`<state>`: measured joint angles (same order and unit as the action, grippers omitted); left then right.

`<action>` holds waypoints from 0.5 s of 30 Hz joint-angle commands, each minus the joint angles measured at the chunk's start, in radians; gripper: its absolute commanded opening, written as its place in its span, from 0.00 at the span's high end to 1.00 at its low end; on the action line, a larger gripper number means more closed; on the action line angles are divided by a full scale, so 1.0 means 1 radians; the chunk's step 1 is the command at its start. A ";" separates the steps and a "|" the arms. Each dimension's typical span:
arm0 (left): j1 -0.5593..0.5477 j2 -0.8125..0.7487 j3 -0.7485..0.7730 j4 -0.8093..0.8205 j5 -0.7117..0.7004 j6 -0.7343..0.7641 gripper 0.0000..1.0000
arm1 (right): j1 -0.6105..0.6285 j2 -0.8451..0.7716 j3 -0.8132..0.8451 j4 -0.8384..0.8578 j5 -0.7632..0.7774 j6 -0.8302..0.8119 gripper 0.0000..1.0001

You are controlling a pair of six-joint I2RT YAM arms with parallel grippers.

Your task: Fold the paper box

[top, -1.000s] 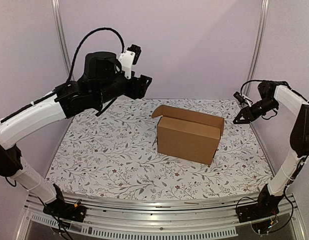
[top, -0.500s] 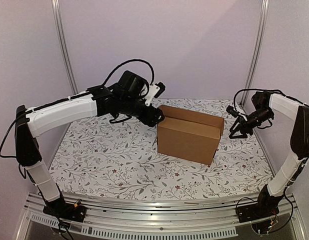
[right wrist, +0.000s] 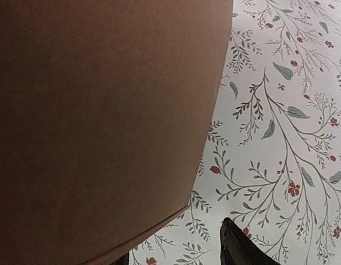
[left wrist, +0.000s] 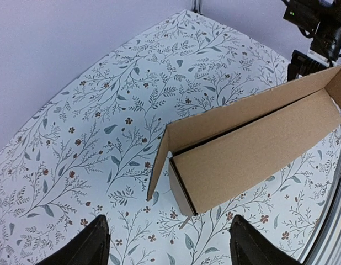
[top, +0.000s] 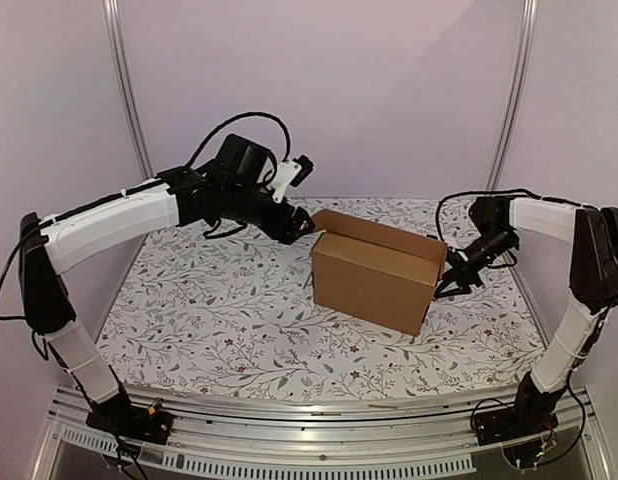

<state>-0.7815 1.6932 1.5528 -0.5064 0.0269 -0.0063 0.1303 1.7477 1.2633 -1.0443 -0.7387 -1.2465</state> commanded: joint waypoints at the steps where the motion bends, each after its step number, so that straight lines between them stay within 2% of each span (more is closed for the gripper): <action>1: 0.034 -0.019 -0.021 0.033 0.050 0.058 0.26 | 0.025 -0.035 -0.064 -0.006 -0.052 -0.016 0.46; 6: 0.066 0.037 0.030 0.006 0.099 0.125 0.31 | 0.025 -0.063 -0.118 -0.021 -0.060 0.004 0.47; 15: 0.128 0.207 0.244 -0.117 0.257 0.238 0.36 | 0.024 -0.099 -0.113 -0.030 -0.056 0.052 0.47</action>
<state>-0.6834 1.8313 1.7187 -0.5488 0.1879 0.1707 0.1524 1.6897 1.1442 -1.0580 -0.7753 -1.2259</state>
